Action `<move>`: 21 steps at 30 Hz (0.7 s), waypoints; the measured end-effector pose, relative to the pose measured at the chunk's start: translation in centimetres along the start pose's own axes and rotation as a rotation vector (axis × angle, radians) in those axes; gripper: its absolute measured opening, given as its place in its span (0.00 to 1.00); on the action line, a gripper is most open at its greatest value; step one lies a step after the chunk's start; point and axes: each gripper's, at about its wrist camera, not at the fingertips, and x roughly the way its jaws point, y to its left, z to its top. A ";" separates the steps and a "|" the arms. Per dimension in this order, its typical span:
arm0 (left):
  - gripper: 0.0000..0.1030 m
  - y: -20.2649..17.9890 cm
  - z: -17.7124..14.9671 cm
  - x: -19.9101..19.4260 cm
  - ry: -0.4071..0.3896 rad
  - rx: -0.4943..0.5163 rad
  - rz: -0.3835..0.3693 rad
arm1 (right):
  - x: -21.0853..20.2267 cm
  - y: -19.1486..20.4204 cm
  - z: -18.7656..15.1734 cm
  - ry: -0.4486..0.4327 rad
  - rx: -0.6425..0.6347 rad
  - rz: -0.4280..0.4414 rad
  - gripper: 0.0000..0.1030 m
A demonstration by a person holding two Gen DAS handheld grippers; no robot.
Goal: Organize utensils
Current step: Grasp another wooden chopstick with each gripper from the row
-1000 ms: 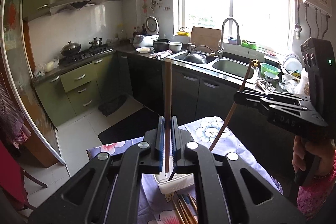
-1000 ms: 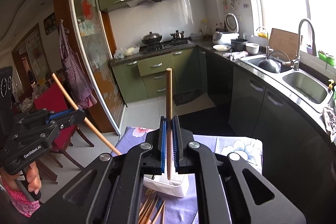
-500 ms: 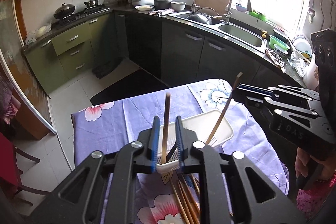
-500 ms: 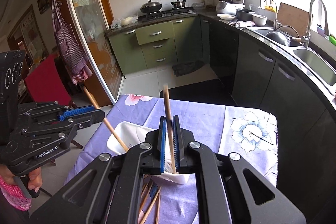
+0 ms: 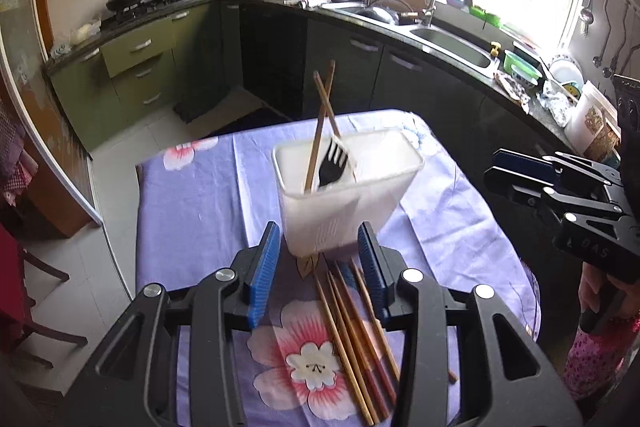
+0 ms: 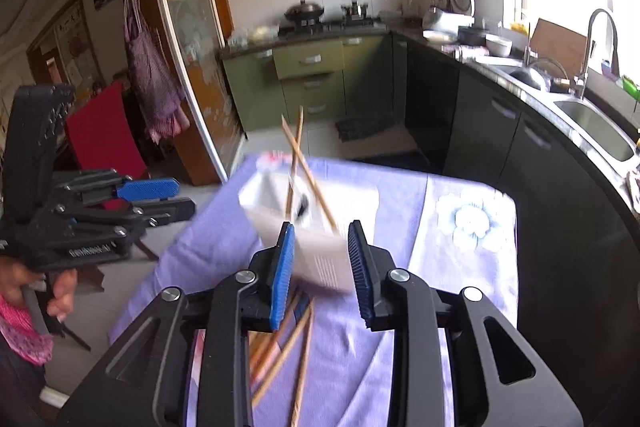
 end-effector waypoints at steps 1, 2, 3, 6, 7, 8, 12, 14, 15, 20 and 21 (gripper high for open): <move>0.38 0.0 -1.1 1.0 0.028 -0.005 -0.003 | 0.7 -0.3 -1.4 0.024 0.003 -0.014 0.27; 0.38 0.1 -2.2 2.0 0.056 -0.012 -0.007 | 1.4 -0.5 -2.7 0.045 0.008 -0.023 0.27; 0.38 0.2 -3.3 3.0 0.084 -0.021 -0.007 | 2.3 -1.0 -4.0 0.072 0.020 -0.024 0.27; 0.38 0.8 -5.9 6.6 0.175 -0.061 -0.013 | 4.7 -2.4 -7.5 0.145 0.056 -0.012 0.27; 0.38 0.9 -6.5 7.8 0.203 -0.071 -0.007 | 5.4 -2.8 -8.5 0.167 0.063 -0.011 0.27; 0.37 0.9 -7.0 8.9 0.227 -0.077 -0.001 | 6.0 -3.3 -9.5 0.182 0.074 -0.009 0.27; 0.33 0.8 -8.1 12.3 0.293 -0.097 0.019 | 7.0 -4.6 -12.1 0.212 0.110 -0.002 0.33; 0.31 0.8 -8.1 13.4 0.312 -0.103 0.023 | 7.1 -5.2 -12.3 0.213 0.119 -0.003 0.33; 0.31 0.7 -8.2 13.8 0.319 -0.104 0.026 | 7.0 -5.5 -12.5 0.212 0.124 -0.003 0.33; 0.25 0.5 -7.7 15.5 0.344 -0.106 0.056 | 6.8 -5.7 -12.3 0.205 0.134 0.011 0.33; 0.25 0.4 -7.8 15.7 0.347 -0.104 0.058 | 6.9 -5.8 -12.4 0.207 0.134 0.014 0.34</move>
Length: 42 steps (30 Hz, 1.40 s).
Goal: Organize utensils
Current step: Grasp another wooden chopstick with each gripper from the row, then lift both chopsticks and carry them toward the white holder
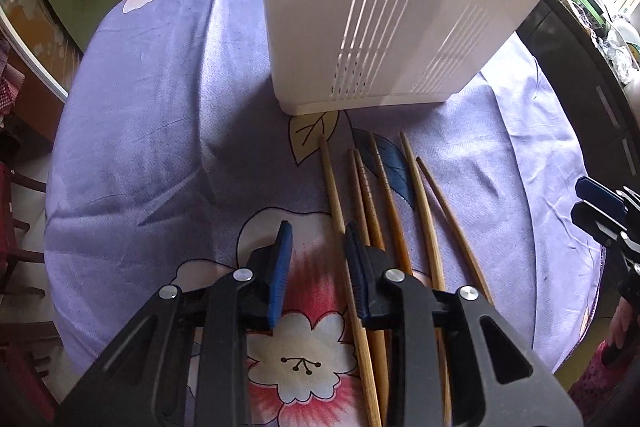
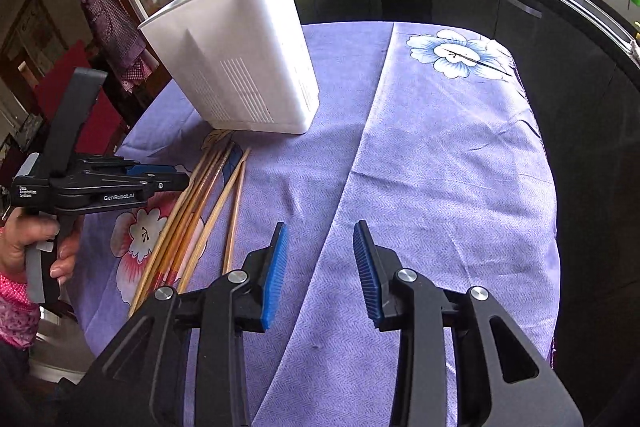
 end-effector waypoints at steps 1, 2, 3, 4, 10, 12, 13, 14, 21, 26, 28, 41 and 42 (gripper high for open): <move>0.25 -0.1 0.0 0.2 0.004 0.001 0.000 | 0.2 -0.2 0.0 0.003 -0.001 0.001 0.34; 0.25 -0.3 0.1 0.1 0.002 0.007 0.008 | 0.2 0.1 0.1 0.008 -0.004 0.006 0.34; 0.25 -0.5 0.1 0.2 0.003 0.013 0.015 | 0.4 0.2 0.0 0.013 -0.007 0.011 0.34; 0.25 -0.6 0.1 0.2 0.003 0.016 0.020 | 0.6 0.3 -0.1 0.017 -0.011 0.014 0.34; 0.08 -0.9 0.1 0.2 0.012 0.044 0.050 | 2.3 2.6 -0.9 0.055 -0.076 0.023 0.34; 0.06 -0.5 -0.3 -0.1 0.011 0.052 0.055 | 3.0 3.6 -1.0 0.068 -0.102 0.032 0.34; 0.06 -0.3 -0.5 -0.3 0.006 0.055 0.063 | 3.3 4.2 -0.9 0.074 -0.117 0.036 0.34; 0.05 0.1 -0.8 -0.6 0.001 0.054 0.066 | 3.7 4.8 -0.8 0.080 -0.132 0.038 0.34; 0.06 1.4 -1.5 -1.7 -0.017 0.044 0.065 | 6.4 8.7 0.6 0.135 -0.215 0.040 0.34; 0.06 1.6 -1.9 -1.8 -0.017 0.052 0.050 | 7.9 9.3 1.3 0.167 -0.210 0.023 0.34; 0.06 1.7 -2.0 -1.8 -0.018 0.058 0.044 | 8.2 9.5 1.7 0.172 -0.210 0.018 0.33; 0.06 2.0 -2.0 -1.7 -0.010 0.061 0.021 | 8.9 8.3 3.1 0.204 -0.208 -0.018 0.08; 0.06 1.9 -1.9 -1.6 -0.007 0.060 0.020 | 9.1 8.6 3.2 0.214 -0.225 -0.013 0.12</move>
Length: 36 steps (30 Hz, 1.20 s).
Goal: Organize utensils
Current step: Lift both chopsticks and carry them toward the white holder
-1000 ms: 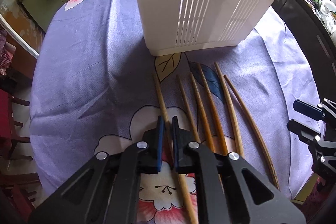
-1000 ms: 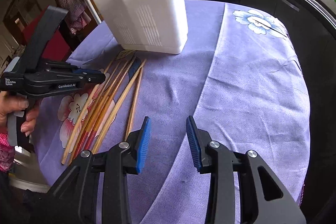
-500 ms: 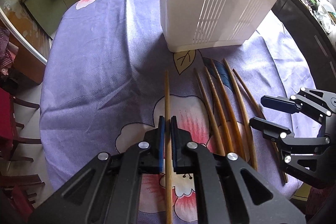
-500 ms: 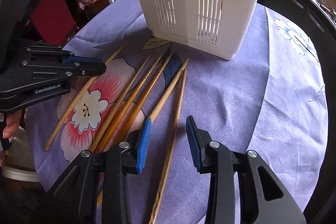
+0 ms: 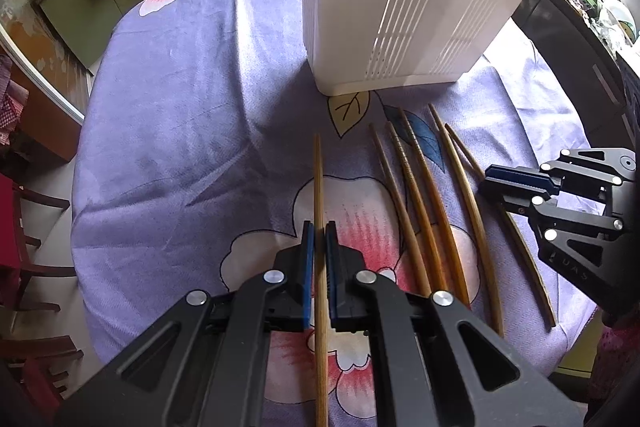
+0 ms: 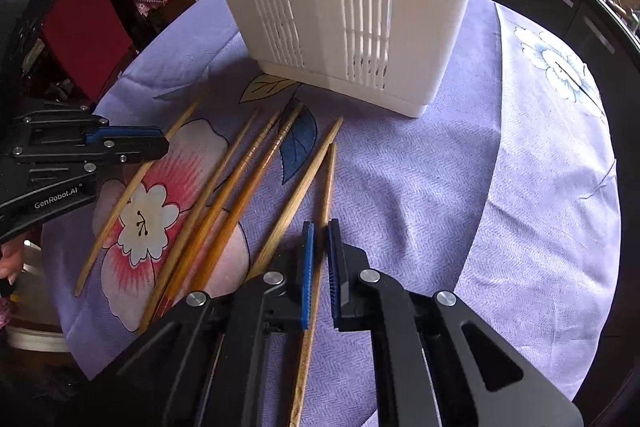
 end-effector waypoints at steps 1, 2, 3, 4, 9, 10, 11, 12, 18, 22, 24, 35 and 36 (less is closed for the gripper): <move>0.06 0.0 0.1 0.1 0.001 -0.001 0.001 | 0.1 0.2 0.2 0.013 -0.009 0.007 0.18; 0.06 0.1 0.1 0.1 0.003 -0.004 0.001 | 0.1 0.4 0.4 0.021 -0.015 -0.002 0.17; 0.06 0.1 0.1 0.2 0.005 -0.006 0.000 | 0.2 0.5 0.7 0.026 -0.024 -0.022 0.16; 0.06 0.1 0.1 0.3 0.007 -0.008 0.000 | 0.2 0.6 0.8 0.031 -0.026 -0.036 0.12; 0.06 0.4 0.3 0.9 0.027 -0.011 -0.003 | -0.3 -0.3 0.7 0.008 0.015 -0.078 0.06; 0.06 0.5 0.4 1.1 0.032 -0.012 -0.004 | -0.6 -0.5 0.4 -0.005 0.029 -0.067 0.06; 0.06 0.5 0.4 1.2 0.032 -0.012 -0.006 | -0.9 -0.6 -0.1 -0.019 0.045 -0.056 0.06; 0.06 0.6 0.5 1.2 0.031 -0.013 -0.004 | -1.7 -0.9 -0.4 -0.043 0.059 -0.054 0.06; 0.06 1.0 0.8 -1.5 -0.034 -0.017 -0.026 | -8.3 -2.3 -1.9 -0.218 0.122 0.003 0.06; 0.05 1.2 0.6 -5.3 -0.111 -0.006 -0.033 | -12.0 -2.3 -3.1 -0.313 0.144 0.014 0.06; 0.05 1.1 0.2 -7.4 -0.153 0.004 -0.034 | -13.6 -2.8 -3.9 -0.350 0.154 0.013 0.06; 0.05 0.0 -0.2 -16.4 -0.332 0.047 -0.054 | -16.4 -2.9 -6.2 -0.407 0.161 0.026 0.06; 0.05 -0.1 0.1 -17.0 -0.339 0.049 -0.058 | -16.6 -2.8 -6.3 -0.412 0.160 0.027 0.06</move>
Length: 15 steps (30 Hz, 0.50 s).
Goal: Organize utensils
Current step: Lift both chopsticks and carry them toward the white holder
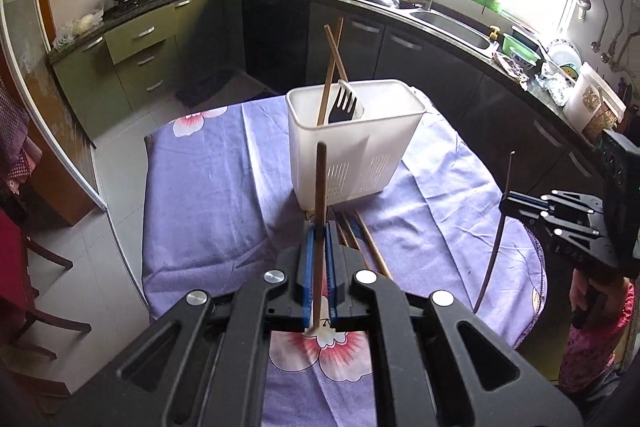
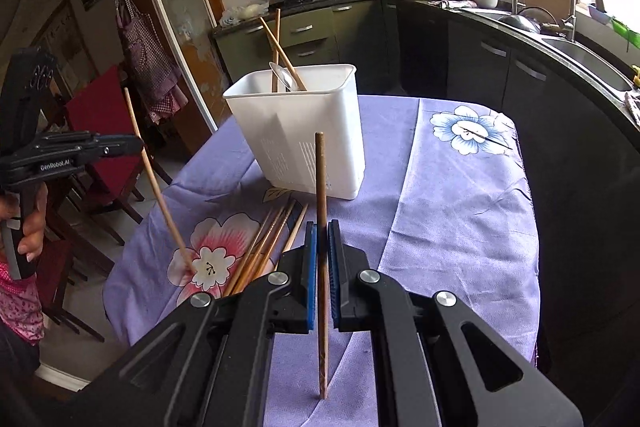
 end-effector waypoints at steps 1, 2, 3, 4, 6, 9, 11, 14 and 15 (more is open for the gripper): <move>0.05 -0.2 0.6 -0.5 -0.008 0.005 -0.001 | -0.3 0.1 0.0 -0.006 0.000 -0.001 0.06; 0.05 -0.4 1.2 -0.8 -0.016 0.009 -0.001 | -0.4 0.1 0.0 -0.013 0.001 0.001 0.06; 0.05 -0.5 1.9 -1.2 -0.026 0.012 0.000 | -0.6 0.1 0.1 -0.024 0.005 0.002 0.06; 0.05 -0.8 2.6 -1.5 -0.035 0.016 0.001 | -0.9 0.1 0.3 -0.036 0.008 0.005 0.06; 0.05 -1.3 4.1 -2.1 -0.053 0.026 0.004 | -1.4 0.2 0.8 -0.051 0.006 0.008 0.06; 0.05 -2.0 6.3 -3.0 -0.075 0.031 -0.006 | -2.0 0.4 1.5 -0.064 -0.001 0.014 0.06; 0.05 -2.4 7.7 -3.7 -0.089 0.036 -0.011 | -2.2 0.6 1.8 -0.067 -0.008 0.016 0.06; 0.05 -3.2 9.4 -4.5 -0.107 0.052 -0.002 | -2.1 0.6 1.9 -0.064 -0.007 0.023 0.06; 0.05 -3.4 9.8 -4.7 -0.110 0.057 0.000 | -2.0 0.6 1.8 -0.061 -0.006 0.024 0.06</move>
